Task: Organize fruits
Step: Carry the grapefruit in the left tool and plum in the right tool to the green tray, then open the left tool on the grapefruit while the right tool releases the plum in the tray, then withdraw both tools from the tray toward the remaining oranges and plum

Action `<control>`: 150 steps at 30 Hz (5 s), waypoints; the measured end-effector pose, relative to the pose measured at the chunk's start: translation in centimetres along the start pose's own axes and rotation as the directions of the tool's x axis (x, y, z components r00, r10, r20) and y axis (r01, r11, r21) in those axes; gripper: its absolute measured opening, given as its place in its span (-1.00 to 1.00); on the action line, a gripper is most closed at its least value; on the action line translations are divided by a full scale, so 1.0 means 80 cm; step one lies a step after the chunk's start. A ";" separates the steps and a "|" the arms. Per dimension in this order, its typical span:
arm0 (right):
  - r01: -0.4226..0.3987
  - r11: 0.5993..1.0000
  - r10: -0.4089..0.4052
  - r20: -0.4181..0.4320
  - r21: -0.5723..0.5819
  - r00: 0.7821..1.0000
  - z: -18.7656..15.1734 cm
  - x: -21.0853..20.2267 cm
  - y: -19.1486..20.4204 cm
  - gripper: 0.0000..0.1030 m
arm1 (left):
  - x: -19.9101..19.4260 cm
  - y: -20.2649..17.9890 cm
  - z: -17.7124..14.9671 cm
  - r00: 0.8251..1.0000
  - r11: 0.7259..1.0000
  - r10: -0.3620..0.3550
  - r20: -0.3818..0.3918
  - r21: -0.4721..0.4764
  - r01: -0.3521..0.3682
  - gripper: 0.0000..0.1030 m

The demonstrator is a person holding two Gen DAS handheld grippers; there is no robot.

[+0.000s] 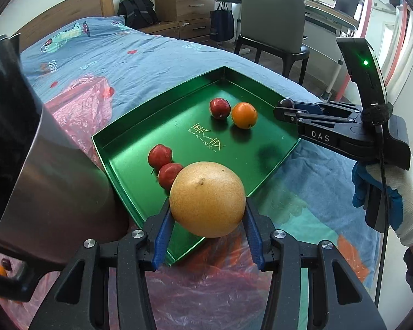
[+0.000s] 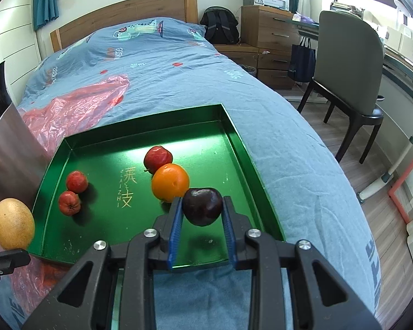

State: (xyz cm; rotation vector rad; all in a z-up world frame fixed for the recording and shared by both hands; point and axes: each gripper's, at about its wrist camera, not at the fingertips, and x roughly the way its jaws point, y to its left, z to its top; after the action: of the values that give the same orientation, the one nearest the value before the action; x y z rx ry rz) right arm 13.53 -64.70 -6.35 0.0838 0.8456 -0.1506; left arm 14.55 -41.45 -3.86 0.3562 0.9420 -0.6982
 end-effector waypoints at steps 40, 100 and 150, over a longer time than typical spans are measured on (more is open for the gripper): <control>0.014 0.999 -0.017 -0.058 -0.048 0.998 -0.010 0.060 0.007 -1.00 | 0.097 -0.014 0.023 0.992 0.999 0.036 -0.119 -0.014 -0.038 -0.16; -0.059 0.998 0.059 0.022 0.014 0.998 -0.109 -0.166 0.118 0.02 | -0.163 0.002 -0.117 0.979 0.978 0.192 0.073 -0.093 -0.185 0.12; -0.347 0.865 0.341 -0.083 -0.362 0.936 -0.151 -0.218 0.491 0.05 | -0.324 0.290 -0.425 0.826 0.681 0.564 -0.027 -0.550 -0.483 0.17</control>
State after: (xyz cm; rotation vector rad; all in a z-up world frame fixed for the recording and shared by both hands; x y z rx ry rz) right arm -0.25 -22.59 -0.72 -0.1219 0.8491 0.3502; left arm -0.70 4.67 -1.42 0.0571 0.7976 0.0938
